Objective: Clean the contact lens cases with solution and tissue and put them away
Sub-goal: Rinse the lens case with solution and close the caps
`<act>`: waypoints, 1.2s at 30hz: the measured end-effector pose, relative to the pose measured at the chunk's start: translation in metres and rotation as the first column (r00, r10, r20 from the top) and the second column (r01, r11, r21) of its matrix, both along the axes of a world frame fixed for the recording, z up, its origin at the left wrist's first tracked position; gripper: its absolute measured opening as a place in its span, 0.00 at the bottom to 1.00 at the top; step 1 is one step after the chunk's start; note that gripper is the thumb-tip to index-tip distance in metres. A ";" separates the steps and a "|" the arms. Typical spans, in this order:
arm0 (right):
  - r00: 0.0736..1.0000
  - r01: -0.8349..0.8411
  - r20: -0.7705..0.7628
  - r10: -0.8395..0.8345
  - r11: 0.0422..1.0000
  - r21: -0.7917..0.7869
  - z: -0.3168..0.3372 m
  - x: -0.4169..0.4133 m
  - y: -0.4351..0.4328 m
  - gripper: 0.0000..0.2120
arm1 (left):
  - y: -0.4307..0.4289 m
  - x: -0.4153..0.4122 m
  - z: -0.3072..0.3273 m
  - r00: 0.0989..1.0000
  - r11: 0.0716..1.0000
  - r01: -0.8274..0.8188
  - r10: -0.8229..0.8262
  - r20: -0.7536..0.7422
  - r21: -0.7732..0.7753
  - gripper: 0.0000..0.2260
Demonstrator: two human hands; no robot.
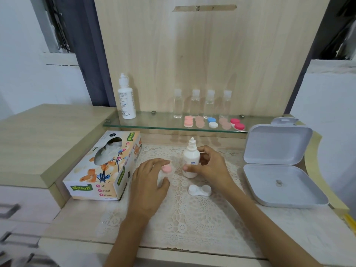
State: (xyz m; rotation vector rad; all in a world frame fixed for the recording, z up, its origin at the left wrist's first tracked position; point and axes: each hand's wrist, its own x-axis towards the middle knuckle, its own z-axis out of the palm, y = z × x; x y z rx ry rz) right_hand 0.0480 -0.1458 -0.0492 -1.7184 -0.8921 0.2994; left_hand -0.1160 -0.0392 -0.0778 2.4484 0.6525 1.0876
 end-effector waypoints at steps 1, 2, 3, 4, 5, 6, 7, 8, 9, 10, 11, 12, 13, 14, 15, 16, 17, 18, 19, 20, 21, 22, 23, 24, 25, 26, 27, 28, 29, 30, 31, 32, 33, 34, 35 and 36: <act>1.000 0.004 0.013 -0.004 1.000 -0.017 0.000 0.000 0.002 0.24 | 0.000 0.000 0.000 1.000 1.000 -0.003 0.003 -0.002 -0.002 0.20; 1.000 0.008 0.023 -0.007 0.999 -0.033 -0.001 0.000 0.004 0.25 | 0.001 0.000 -0.001 1.000 1.000 -0.009 0.009 -0.001 -0.008 0.20; 0.999 0.011 0.031 -0.010 0.999 -0.046 -0.001 -0.001 0.007 0.26 | 0.002 0.000 -0.001 1.000 1.000 -0.019 0.019 0.002 -0.021 0.20; 0.999 0.014 0.036 -0.012 0.998 -0.058 0.000 -0.002 0.009 0.26 | 0.004 0.000 -0.002 0.999 0.998 -0.034 0.034 0.007 -0.043 0.21; 0.999 0.015 0.041 -0.013 0.998 -0.069 0.001 -0.002 0.012 0.27 | 0.005 0.001 -0.003 0.999 0.996 -0.050 0.051 0.011 -0.074 0.22; 0.999 0.015 0.046 -0.011 0.997 -0.079 0.003 -0.002 0.015 0.27 | 0.005 0.001 -0.004 0.998 0.992 -0.065 0.066 0.013 -0.106 0.22; 0.999 0.013 0.054 -0.008 0.996 -0.089 0.004 -0.003 0.017 0.27 | 0.006 0.001 -0.005 0.997 0.989 -0.072 0.075 0.015 -0.133 0.22; 0.998 0.012 0.061 -0.006 0.995 -0.100 0.005 -0.004 0.019 0.27 | 0.006 0.001 -0.005 0.997 0.986 -0.074 0.078 0.018 -0.151 0.21; 0.998 0.013 0.070 -0.005 0.994 -0.111 0.006 -0.005 0.021 0.27 | 0.006 0.002 -0.006 0.997 0.984 -0.076 0.080 0.021 -0.160 0.20; 0.997 0.017 0.079 -0.007 0.993 -0.119 0.007 -0.005 0.022 0.27 | 0.006 0.002 -0.006 0.996 0.984 -0.077 0.082 0.024 -0.162 0.20; 0.996 0.021 0.089 -0.009 0.992 -0.125 0.007 -0.006 0.022 0.28 | 0.006 0.002 -0.007 0.996 0.984 -0.079 0.084 0.025 -0.160 0.19; 0.995 0.024 0.097 -0.011 0.991 -0.129 0.007 -0.008 0.023 0.28 | 0.007 0.002 -0.007 0.996 0.984 -0.079 0.085 0.029 -0.157 0.18; 0.995 0.025 0.099 -0.012 0.991 -0.132 0.008 -0.009 0.023 0.28 | 0.007 0.002 -0.006 0.996 0.984 -0.077 0.084 0.037 -0.158 0.18; 0.995 0.022 0.095 -0.009 0.991 -0.134 0.008 -0.009 0.023 0.29 | 0.006 0.002 -0.005 0.996 0.984 -0.069 0.078 0.052 -0.165 0.17; 0.996 0.014 0.086 -0.002 0.991 -0.136 0.008 -0.009 0.023 0.29 | 0.006 0.001 -0.004 0.995 0.982 -0.054 0.068 0.076 -0.180 0.17; 0.997 0.002 0.076 0.009 0.990 -0.138 0.008 -0.009 0.022 0.29 | 0.005 0.001 -0.002 0.992 0.978 -0.036 0.059 0.109 -0.205 0.16; 0.997 -0.010 0.068 0.020 0.990 -0.140 0.009 -0.008 0.021 0.29 | 0.004 0.001 0.000 0.987 0.970 -0.016 0.054 0.151 -0.242 0.16; 0.998 -0.020 0.062 0.029 0.990 -0.139 0.009 -0.008 0.020 0.29 | 0.003 0.001 0.005 0.980 0.957 0.007 0.051 0.193 -0.291 0.16; 0.998 -0.027 0.057 0.035 0.990 -0.135 0.008 -0.007 0.019 0.28 | 0.001 0.001 0.011 0.972 0.940 0.034 0.049 0.232 -0.341 0.15; 0.998 -0.030 0.053 0.037 0.991 -0.129 0.008 -0.007 0.019 0.27 | 0.000 0.002 0.020 0.962 0.924 0.062 0.045 0.269 -0.378 0.15; 0.998 -0.029 0.052 0.036 0.992 -0.123 0.008 -0.008 0.018 0.26 | -0.001 0.004 0.030 0.951 0.912 0.094 0.036 0.306 -0.399 0.14; 0.998 -0.027 0.050 0.033 0.993 -0.117 0.007 -0.008 0.018 0.25 | -0.002 0.007 0.041 0.938 0.905 0.127 0.023 0.345 -0.407 0.14; 0.999 -0.024 0.046 0.029 0.993 -0.113 0.007 -0.008 0.019 0.25 | -0.003 0.010 0.053 0.924 0.902 0.162 0.004 0.382 -0.401 0.13; 0.999 -0.023 0.042 0.028 0.994 -0.110 0.007 -0.008 0.019 0.24 | -0.004 0.015 0.064 0.911 0.904 0.194 -0.022 0.411 -0.380 0.13; 0.999 -0.025 0.037 0.029 0.994 -0.108 0.006 -0.009 0.019 0.24 | -0.005 0.020 0.074 0.902 0.911 0.221 -0.056 0.427 -0.347 0.12; 0.999 -0.027 0.035 0.031 0.994 -0.105 0.007 -0.009 0.018 0.24 | -0.005 0.026 0.082 0.900 0.921 0.241 -0.094 0.426 -0.306 0.11; 0.999 -0.028 0.037 0.032 0.994 -0.102 0.007 -0.010 0.018 0.24 | -0.005 0.033 0.088 0.903 0.932 0.253 -0.130 0.410 -0.261 0.11; 0.999 -0.029 0.039 0.033 0.995 -0.098 0.007 -0.010 0.018 0.24 | -0.004 0.040 0.092 0.908 0.941 0.258 -0.160 0.387 -0.217 0.11; 0.999 -0.030 0.039 0.033 0.995 -0.095 0.008 -0.010 0.017 0.24 | -0.003 0.046 0.094 0.915 0.948 0.262 -0.185 0.359 -0.179 0.10; 0.999 -0.031 0.037 0.034 0.995 -0.092 0.008 -0.011 0.017 0.23 | -0.002 0.052 0.095 0.923 0.953 0.263 -0.203 0.328 -0.152 0.10; 0.999 -0.032 0.034 0.035 0.995 -0.090 0.008 -0.012 0.016 0.23 | -0.001 0.057 0.094 0.931 0.956 0.263 -0.216 0.293 -0.132 0.10; 0.999 -0.034 0.033 0.037 0.995 -0.090 0.008 -0.012 0.016 0.23 | 0.000 0.060 0.093 0.941 0.960 0.255 -0.220 0.256 -0.113 0.10; 0.999 -0.036 0.033 0.039 0.995 -0.089 0.008 -0.012 0.016 0.23 | 0.001 0.062 0.091 0.951 0.966 0.241 -0.215 0.223 -0.093 0.09; 0.999 -0.038 0.034 0.041 0.995 -0.089 0.008 -0.012 0.016 0.23 | 0.003 0.064 0.089 0.959 0.972 0.223 -0.205 0.198 -0.074 0.09; 0.998 -0.040 0.036 0.043 0.995 -0.089 0.008 -0.012 0.015 0.22 | 0.005 0.064 0.087 0.964 0.976 0.207 -0.193 0.184 -0.062 0.09; 0.998 -0.040 0.039 0.043 0.995 -0.088 0.008 -0.011 0.015 0.22 | 0.006 0.064 0.086 0.966 0.979 0.197 -0.185 0.180 -0.051 0.09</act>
